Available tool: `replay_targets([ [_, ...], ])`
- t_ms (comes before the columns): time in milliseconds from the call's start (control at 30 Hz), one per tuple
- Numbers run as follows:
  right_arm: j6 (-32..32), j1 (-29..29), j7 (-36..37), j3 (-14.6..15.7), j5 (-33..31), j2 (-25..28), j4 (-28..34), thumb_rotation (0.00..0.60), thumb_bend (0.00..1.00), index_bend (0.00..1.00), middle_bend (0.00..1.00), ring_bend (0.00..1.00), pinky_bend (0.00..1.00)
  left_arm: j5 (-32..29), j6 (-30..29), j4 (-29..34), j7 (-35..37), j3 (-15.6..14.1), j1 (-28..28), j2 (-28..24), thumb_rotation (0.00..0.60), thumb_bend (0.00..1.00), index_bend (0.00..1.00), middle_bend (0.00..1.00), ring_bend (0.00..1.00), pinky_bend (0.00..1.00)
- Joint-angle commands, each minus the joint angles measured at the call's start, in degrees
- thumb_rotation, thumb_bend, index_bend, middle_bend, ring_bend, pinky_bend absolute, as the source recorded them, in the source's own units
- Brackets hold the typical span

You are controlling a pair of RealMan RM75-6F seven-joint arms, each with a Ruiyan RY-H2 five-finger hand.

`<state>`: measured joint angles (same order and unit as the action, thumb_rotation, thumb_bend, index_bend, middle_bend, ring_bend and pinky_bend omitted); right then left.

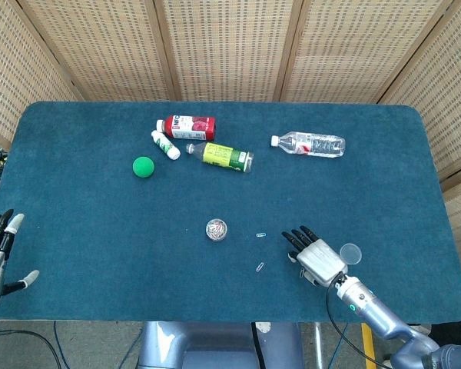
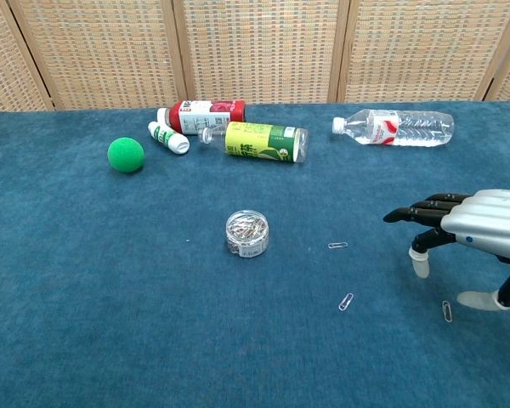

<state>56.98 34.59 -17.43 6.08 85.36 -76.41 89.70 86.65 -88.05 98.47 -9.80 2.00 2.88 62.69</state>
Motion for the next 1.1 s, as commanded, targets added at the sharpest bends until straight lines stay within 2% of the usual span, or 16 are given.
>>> replay_targets([
  [33,-0.63,0.13,4.76,-0.39,1.82,-0.63,-1.90,0.600,0.30,0.39,0.00,0.00,0.00,-0.04,0.03,0.00,-0.08,-0.02,-0.01,0.03,0.600,0.00,0.00,0.00,0.00,0.00],
  [433,-0.36,0.60,10.31,0.81,7.81,-4.32,-9.24,0.600,0.30,0.45,0.00,0.00,0.00,-0.68,0.61,-0.42,-0.99,0.13,0.23,0.62,0.600,0.00,0.00,0.00,0.00,0.00],
  [1100,4.33,0.79,14.71,4.03,17.29,-7.67,-20.71,0.600,0.30,0.46,0.01,0.00,0.00,-0.96,0.86,-0.62,-1.58,0.13,0.35,1.01,0.600,0.00,0.00,0.00,0.00,0.00],
])
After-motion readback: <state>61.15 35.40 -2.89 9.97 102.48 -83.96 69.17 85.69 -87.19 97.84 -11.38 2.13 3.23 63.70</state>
